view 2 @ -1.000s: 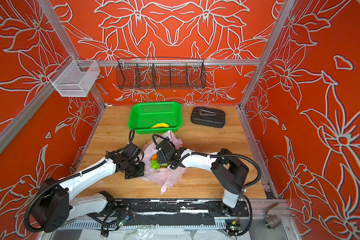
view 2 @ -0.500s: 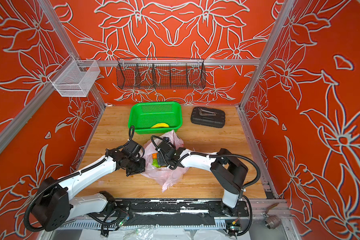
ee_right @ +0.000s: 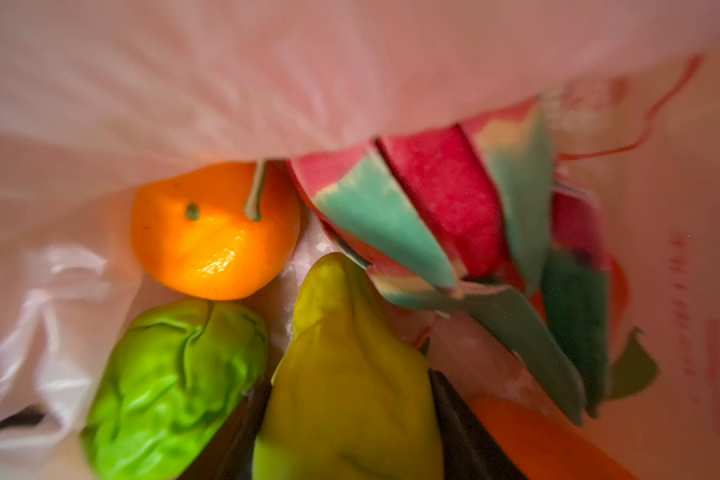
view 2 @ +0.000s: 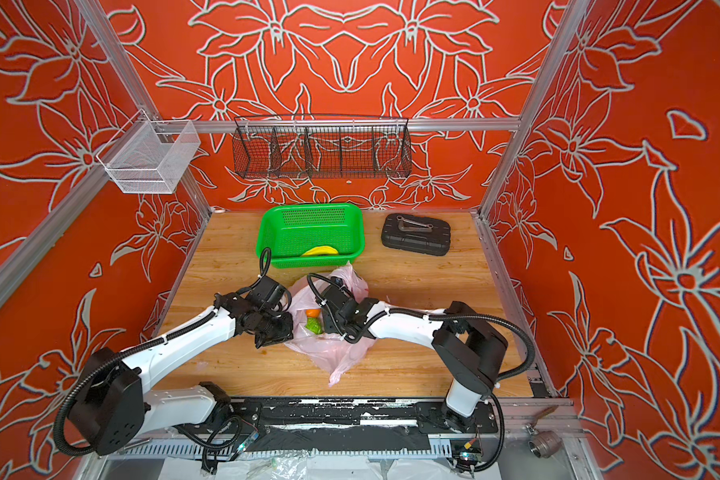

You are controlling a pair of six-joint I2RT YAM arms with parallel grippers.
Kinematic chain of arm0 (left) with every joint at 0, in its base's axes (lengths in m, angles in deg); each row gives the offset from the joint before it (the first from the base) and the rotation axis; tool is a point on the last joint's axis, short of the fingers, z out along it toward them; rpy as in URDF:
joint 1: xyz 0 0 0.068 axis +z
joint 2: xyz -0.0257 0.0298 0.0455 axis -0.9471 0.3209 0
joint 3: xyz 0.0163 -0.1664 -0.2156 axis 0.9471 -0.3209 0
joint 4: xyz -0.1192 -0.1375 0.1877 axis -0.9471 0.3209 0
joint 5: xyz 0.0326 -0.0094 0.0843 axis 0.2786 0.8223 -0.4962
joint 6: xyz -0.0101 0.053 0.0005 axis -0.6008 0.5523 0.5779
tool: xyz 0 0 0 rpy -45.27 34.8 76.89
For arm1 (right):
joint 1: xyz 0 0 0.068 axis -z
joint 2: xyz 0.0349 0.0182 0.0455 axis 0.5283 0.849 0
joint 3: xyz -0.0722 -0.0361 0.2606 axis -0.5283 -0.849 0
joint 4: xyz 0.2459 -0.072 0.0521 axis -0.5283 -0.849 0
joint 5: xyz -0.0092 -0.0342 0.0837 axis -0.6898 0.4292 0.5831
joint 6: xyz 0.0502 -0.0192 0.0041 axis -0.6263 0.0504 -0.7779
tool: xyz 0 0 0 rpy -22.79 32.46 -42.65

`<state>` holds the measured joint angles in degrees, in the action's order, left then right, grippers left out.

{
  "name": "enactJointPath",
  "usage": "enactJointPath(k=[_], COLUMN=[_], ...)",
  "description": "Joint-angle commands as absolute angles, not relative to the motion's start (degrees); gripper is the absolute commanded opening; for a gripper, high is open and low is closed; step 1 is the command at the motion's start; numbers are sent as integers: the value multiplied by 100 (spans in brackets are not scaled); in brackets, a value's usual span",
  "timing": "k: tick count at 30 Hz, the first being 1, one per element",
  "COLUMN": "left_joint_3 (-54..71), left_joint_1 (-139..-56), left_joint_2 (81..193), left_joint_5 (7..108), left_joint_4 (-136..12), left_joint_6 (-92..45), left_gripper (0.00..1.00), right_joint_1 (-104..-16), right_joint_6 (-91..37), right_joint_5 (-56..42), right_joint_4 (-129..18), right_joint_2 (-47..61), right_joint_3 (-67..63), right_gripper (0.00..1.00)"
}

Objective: Untie the knot of the plastic bag and take out the fruit
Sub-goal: 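Grasp the yellow-green pear inside the bag with the right gripper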

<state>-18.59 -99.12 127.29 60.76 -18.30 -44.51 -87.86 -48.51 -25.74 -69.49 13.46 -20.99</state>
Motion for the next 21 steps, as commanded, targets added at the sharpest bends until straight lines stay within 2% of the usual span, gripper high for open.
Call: enactJointPath(k=[1,14,21], left_joint_3=[-1662,-1138,-838], left_joint_1=[-9946,-9941,-9941], left_joint_2=[12823,13133,13266], left_joint_5=[5970,5766,5491], left_joint_4=[-1852,-1690,-1538], left_joint_6=[-4524,-4408,-4265], left_gripper=[14,15,18], right_joint_1=[-8814,-8832,-8797], right_joint_6=[-4691,-4338,-4469], right_joint_5=[-2519,-1200,-1332], right_joint_4=[-6706,-6047,-5822], right_joint_2=[861,-696,-1671], right_joint_3=[-2261,-3347,-3710], right_gripper=[45,44,44])
